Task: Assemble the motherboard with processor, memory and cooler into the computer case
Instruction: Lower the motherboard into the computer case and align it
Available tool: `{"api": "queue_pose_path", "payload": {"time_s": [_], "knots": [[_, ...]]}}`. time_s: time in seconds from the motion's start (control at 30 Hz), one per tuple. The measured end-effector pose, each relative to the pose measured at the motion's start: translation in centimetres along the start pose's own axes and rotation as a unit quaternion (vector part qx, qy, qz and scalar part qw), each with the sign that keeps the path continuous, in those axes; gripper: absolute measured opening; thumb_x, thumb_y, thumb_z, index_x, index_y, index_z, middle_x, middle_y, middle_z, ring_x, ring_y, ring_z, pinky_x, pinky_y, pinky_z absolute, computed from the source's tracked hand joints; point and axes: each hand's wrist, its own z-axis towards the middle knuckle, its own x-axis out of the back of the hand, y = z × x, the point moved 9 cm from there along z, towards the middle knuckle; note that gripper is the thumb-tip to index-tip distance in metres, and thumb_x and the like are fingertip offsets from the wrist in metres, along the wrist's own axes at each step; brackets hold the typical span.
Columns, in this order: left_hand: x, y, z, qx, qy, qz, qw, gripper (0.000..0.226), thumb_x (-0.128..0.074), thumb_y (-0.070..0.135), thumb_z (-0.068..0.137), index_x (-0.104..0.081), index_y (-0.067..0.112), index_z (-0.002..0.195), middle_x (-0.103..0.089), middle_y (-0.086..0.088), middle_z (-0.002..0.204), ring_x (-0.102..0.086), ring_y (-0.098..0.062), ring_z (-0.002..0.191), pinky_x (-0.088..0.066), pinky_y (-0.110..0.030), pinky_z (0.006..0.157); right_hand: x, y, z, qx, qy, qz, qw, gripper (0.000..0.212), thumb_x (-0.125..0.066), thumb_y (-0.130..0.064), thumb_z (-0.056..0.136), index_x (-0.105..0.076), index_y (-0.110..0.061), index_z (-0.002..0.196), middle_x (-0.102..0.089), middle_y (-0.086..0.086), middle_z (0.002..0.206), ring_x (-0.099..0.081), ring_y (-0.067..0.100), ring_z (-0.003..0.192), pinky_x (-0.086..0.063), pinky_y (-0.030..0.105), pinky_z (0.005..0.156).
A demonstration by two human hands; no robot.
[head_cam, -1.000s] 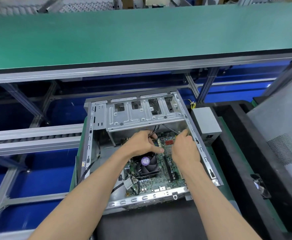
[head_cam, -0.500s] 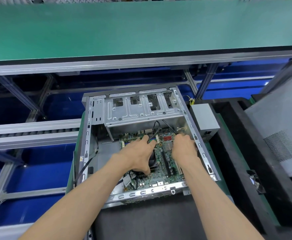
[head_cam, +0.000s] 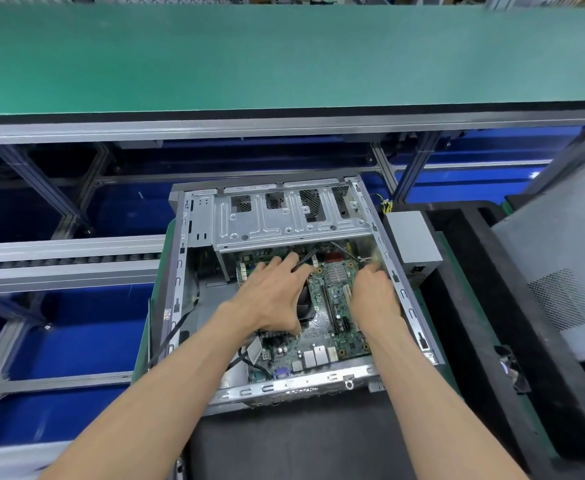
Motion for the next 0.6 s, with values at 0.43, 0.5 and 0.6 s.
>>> {"api": "queue_pose_path", "payload": {"time_s": [0.43, 0.5, 0.6], "knots": [[-0.2, 0.2, 0.7, -0.005, -0.004, 0.003, 1.0, 0.126, -0.091, 0.05, 0.047, -0.023, 0.033, 0.151, -0.04, -0.006, 0.142, -0.043, -0.032, 0.129, -0.036, -0.054, 0.108, -1.1, -2.0, 0.4, 0.036, -0.091, 0.061, 0.993, 0.021, -0.038, 0.005, 0.083, -0.052, 0.0, 0.098, -0.062, 0.023, 0.065, -0.051, 0.023, 0.045, -0.044, 0.031, 0.041], [-0.5, 0.4, 0.8, -0.005, -0.012, -0.006, 1.0, 0.127, -0.09, 0.053, 0.046, -0.021, 0.034, 0.151, -0.041, -0.005, 0.141, -0.043, -0.032, 0.129, -0.037, -0.054, 0.108, -1.6, -1.3, 0.9, -0.016, -0.105, 0.163, 0.981, 0.03, -0.035, 0.009, 0.082, -0.046, -0.004, 0.107, -0.054, 0.025, 0.066, -0.052, 0.023, 0.047, -0.045, 0.03, 0.045], [-0.7, 0.9, 0.9, -0.012, -0.012, -0.021, 1.0, 0.125, -0.088, 0.05, 0.046, -0.02, 0.031, 0.15, -0.043, -0.004, 0.135, -0.046, -0.029, 0.125, -0.04, -0.054, 0.107, -2.6, -0.6, 1.3, -0.045, -0.118, 0.213, 0.969, 0.041, -0.039, 0.006, 0.087, -0.046, 0.0, 0.127, -0.07, 0.023, 0.067, -0.072, 0.033, 0.057, -0.061, 0.047, 0.079]]}}
